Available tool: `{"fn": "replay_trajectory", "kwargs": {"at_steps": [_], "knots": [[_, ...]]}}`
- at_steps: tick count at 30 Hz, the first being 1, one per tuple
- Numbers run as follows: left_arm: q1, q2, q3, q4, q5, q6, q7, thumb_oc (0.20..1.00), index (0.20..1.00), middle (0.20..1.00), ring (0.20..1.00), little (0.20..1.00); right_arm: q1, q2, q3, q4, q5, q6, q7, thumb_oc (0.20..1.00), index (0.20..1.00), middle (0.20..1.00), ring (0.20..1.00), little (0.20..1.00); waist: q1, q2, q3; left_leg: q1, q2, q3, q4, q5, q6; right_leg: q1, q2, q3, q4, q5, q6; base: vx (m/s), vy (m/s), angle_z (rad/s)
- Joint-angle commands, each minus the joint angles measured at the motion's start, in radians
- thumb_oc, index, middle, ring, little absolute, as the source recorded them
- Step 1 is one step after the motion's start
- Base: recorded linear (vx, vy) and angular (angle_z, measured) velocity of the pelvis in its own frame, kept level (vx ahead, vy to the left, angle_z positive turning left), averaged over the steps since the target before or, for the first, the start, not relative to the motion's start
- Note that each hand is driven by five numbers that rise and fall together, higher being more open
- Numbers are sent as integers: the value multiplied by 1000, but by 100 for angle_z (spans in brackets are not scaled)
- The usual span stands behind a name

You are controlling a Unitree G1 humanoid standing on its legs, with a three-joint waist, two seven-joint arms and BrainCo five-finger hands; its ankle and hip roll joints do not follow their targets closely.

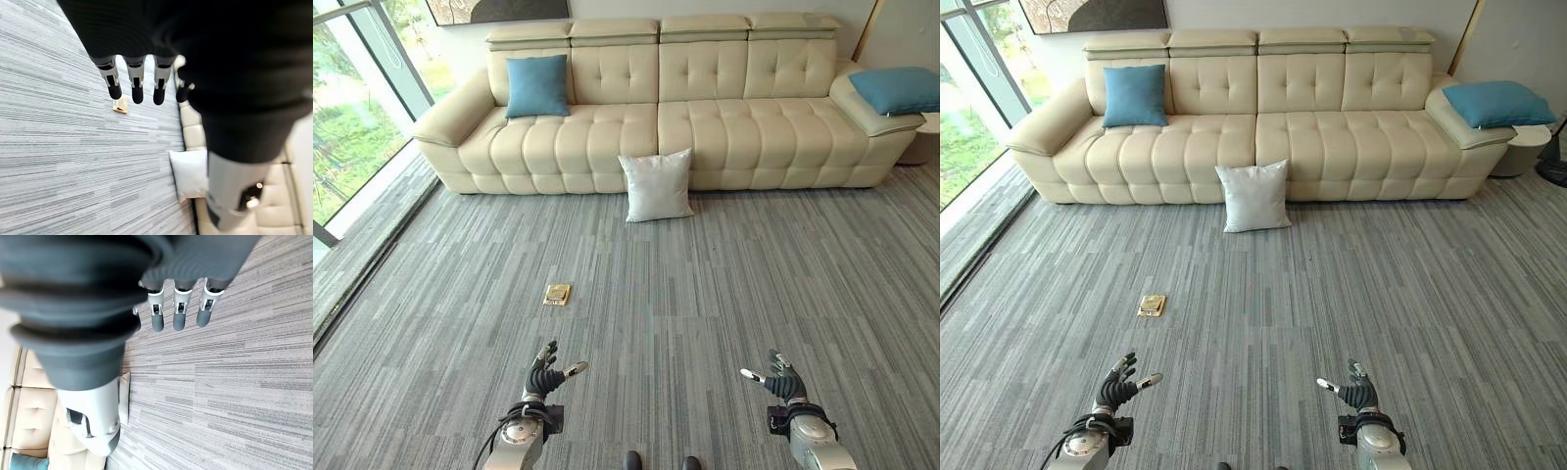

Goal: Pick up all the scattered cushions and arrange them neatly on the sofa.

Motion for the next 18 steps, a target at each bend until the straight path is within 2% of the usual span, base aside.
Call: {"fn": "replay_trajectory", "kwargs": {"at_steps": [1, 11, 18], "knots": [[-49, 12, 23, 48, 43, -25, 19, 1000, 1000, 1000, 1000, 1000, -36, -27, 16, -64, -27, -30, -5, 1000, 1000, 1000, 1000, 1000, -7, -37, -12, 15, 33, -31, -8, -84, -66, 5, -65, 9, 4, -96, 99, 0, 0, 0], [-29, -13, 60, 101, -67, -6, 38, 1000, 1000, 1000, 1000, 1000, -38, -21, 29, -24, -21, 16, -4, 1000, 1000, 1000, 1000, 1000, -1, -44, -12, 22, 36, -42, -8, -86, -65, 16, -56, 5, 0, -104, 94, 15, -24, 0], [-13, -6, 63, 90, -74, 0, 20, 1000, 1000, 1000, 1000, 1000, -51, -19, 49, 5, 2, 28, 26, 1000, 1000, 1000, 1000, 1000, 4, -44, -9, 20, 37, -36, -8, -86, -66, 9, -54, 8, -4, -105, 97, 4, -1, 0]]}}
